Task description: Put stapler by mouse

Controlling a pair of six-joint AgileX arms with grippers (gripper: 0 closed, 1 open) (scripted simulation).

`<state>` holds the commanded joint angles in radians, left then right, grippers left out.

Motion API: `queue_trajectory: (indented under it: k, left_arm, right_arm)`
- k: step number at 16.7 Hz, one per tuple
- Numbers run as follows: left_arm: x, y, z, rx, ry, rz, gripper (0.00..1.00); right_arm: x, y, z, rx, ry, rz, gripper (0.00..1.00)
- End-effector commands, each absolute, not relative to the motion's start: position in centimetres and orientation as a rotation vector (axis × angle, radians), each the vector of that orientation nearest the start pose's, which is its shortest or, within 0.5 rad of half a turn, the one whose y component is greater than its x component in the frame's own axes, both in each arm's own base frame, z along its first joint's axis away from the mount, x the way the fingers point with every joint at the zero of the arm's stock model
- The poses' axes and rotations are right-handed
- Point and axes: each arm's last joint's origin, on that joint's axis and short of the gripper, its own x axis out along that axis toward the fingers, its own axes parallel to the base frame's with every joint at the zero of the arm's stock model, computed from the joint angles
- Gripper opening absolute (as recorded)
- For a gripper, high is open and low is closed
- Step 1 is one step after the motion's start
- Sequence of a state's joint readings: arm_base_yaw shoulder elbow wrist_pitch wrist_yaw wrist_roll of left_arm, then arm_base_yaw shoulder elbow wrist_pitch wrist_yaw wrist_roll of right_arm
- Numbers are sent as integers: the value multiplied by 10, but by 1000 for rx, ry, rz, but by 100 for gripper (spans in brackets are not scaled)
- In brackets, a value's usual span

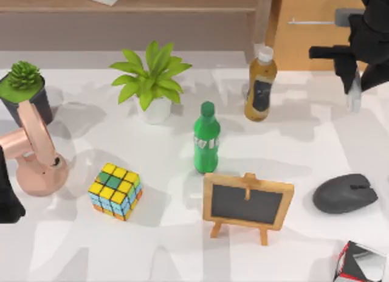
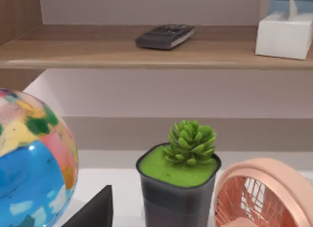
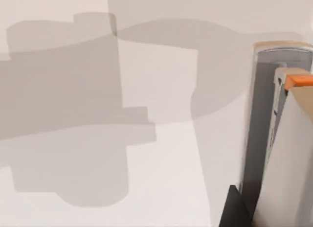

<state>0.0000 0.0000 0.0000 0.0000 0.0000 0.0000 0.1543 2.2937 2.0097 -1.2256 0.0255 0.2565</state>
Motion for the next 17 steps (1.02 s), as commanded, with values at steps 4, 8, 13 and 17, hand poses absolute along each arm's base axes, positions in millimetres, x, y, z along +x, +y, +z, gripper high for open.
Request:
queue_trajectory:
  k: [4,8,13,17]
  left_arm:
    - [106,-1,160,0,0,0,100]
    - [106,-1,160,0,0,0,100]
    - [106,-1,160,0,0,0,100]
    - [106,-1,160,0,0,0,100]
  right_arm:
    - [455,82,176,53,1503,-45,0]
    - [456,93,153,31,1529,-4,0]
    - [454,98,137,17,1567,7,0]
    - [454,98,137,17,1567,7,15]
